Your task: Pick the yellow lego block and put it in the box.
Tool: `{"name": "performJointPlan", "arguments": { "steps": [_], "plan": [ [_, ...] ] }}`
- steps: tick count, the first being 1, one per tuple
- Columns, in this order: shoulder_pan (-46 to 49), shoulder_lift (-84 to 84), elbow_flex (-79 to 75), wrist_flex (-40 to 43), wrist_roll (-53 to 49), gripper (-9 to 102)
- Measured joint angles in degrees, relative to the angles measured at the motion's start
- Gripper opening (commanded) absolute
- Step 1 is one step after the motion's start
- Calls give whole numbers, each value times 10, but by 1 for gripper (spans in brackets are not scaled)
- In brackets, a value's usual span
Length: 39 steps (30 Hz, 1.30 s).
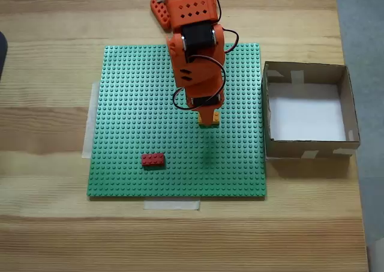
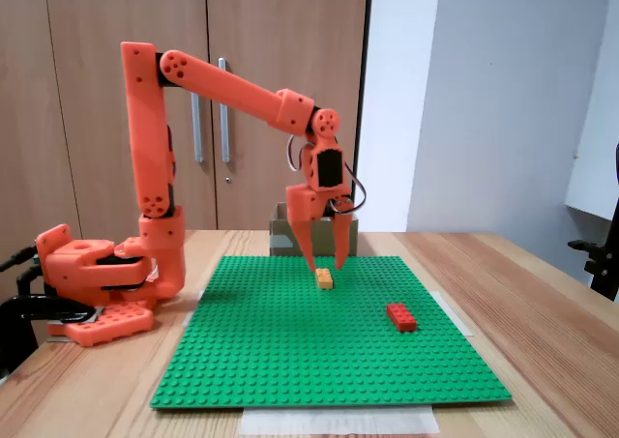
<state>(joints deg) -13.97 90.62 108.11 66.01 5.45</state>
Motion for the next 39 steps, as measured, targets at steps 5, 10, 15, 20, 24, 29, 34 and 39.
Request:
{"name": "performJointPlan", "arguments": {
  "steps": [5,10,15,20,24,29,34,39],
  "plan": [
    [0,3,0,7,1,22],
    [0,4,0,6,4,21],
    [-1,4,25,-21,-8,21],
    [-1,4,42,-32,-12,20],
    [-1,4,47,-40,-8,20],
    [-1,4,48,-52,-8,19],
    [-1,4,48,-54,-7,18],
    [-1,4,52,-64,-1,17]
  ]
}}
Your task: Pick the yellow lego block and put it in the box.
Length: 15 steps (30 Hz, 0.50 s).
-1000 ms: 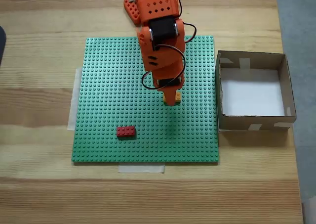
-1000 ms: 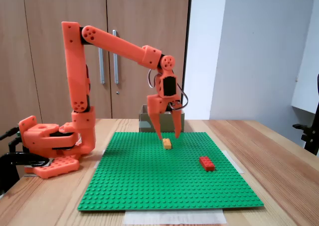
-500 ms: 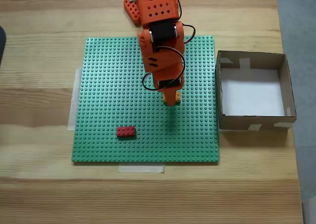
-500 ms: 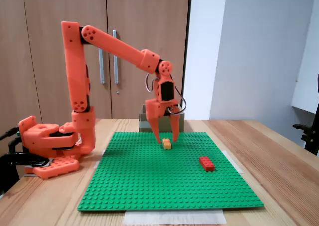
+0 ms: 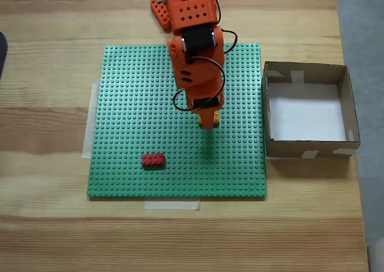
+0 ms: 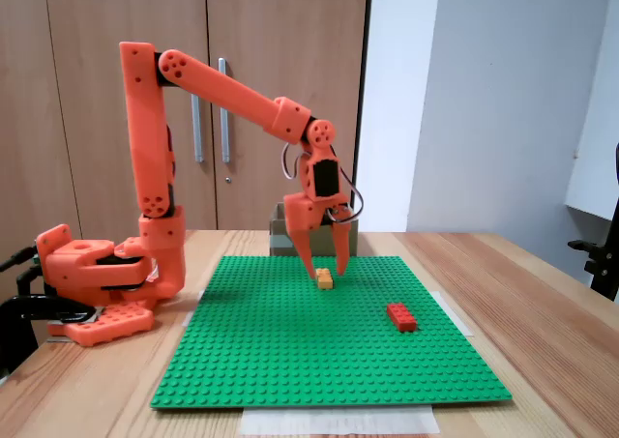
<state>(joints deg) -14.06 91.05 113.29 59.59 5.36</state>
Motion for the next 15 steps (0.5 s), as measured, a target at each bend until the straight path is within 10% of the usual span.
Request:
{"name": "performJointPlan", "arguments": {
  "steps": [15],
  "plan": [
    [0,0,14,-29,-6,8]
  ]
}}
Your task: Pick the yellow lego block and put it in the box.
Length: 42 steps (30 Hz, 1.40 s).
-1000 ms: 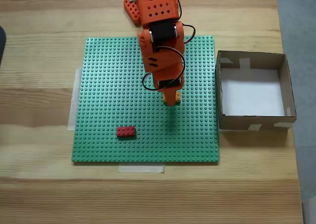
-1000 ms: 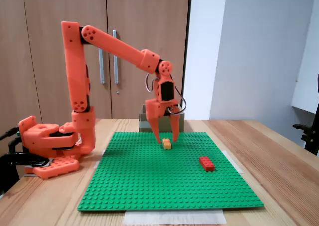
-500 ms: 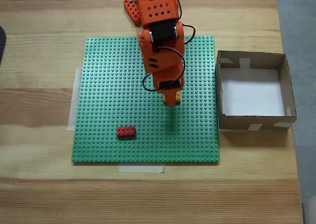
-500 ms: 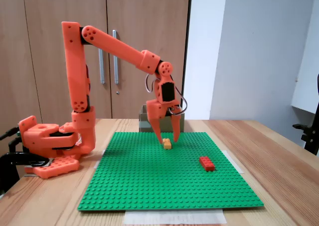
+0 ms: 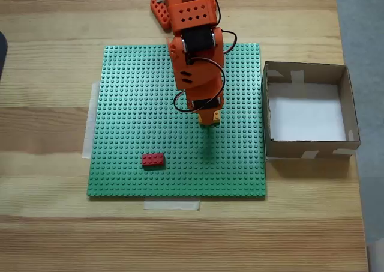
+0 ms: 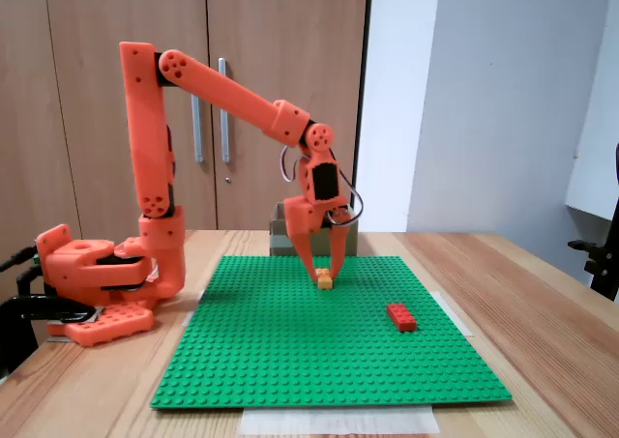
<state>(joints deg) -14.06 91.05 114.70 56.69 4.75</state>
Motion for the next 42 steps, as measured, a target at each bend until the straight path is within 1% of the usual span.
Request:
{"name": "performJointPlan", "arguments": {
  "steps": [4,15,34,38,42],
  "plan": [
    [0,0,0,1,-2,6],
    [-7,25,-36,42,11,6],
    [-17,48,-120,126,80,6],
    [-37,52,-139,144,89,6],
    [-71,52,-187,181,103,6]
  ]
}}
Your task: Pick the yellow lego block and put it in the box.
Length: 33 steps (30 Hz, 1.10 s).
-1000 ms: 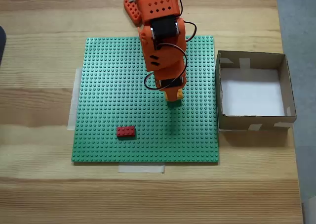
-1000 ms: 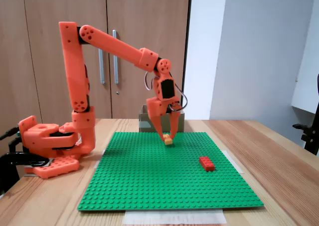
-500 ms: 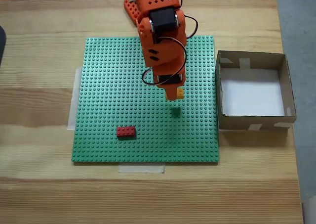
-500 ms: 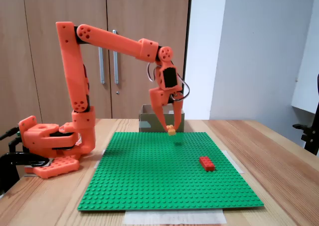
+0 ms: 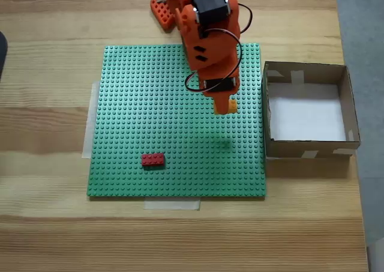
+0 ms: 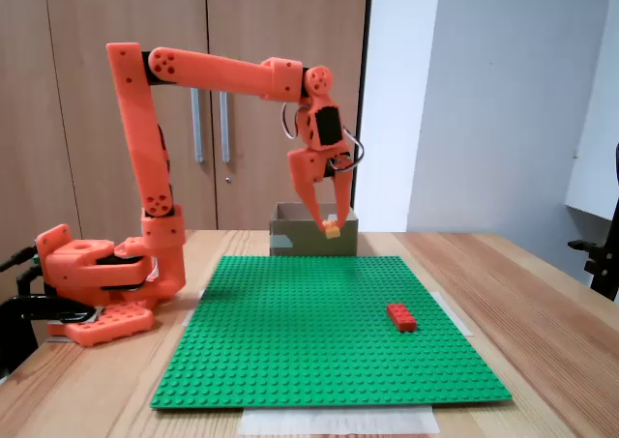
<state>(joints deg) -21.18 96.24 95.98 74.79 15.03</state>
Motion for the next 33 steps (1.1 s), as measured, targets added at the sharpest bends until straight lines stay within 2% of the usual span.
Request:
{"name": "performJointPlan", "arguments": {
  "steps": [9,17,25,33],
  "plan": [
    [-90,0,-69,50,17,6],
    [-142,0,-105,52,7,6],
    [-205,0,-106,27,-25,7],
    [-222,0,-98,-11,-54,7]
  ]
}}
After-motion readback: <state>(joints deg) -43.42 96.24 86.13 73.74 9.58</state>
